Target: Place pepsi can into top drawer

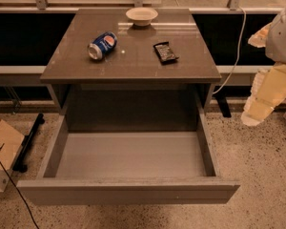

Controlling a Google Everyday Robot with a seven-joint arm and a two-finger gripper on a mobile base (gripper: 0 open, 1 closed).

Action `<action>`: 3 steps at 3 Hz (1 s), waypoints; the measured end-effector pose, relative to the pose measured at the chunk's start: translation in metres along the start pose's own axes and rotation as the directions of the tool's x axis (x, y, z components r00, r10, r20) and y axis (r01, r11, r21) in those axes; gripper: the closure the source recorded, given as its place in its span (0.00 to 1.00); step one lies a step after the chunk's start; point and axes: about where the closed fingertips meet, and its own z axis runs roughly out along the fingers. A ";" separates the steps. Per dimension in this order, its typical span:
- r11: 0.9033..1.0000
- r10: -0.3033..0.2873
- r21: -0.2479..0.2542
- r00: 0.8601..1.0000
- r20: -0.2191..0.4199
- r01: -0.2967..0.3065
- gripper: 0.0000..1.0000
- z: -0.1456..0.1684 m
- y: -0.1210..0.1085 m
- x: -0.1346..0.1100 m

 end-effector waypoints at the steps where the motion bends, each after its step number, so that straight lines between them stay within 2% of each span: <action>1: 0.993 0.097 0.049 0.987 0.124 -0.104 0.00 0.005 -0.019 -0.019; 2: 0.986 0.135 0.064 0.956 0.262 -0.156 0.00 0.015 -0.043 -0.053; 3: 0.986 0.137 0.036 0.920 0.368 -0.162 0.00 0.032 -0.064 -0.088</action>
Offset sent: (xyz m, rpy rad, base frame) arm 0.1014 0.0617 0.0184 0.4261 -0.2140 -0.1071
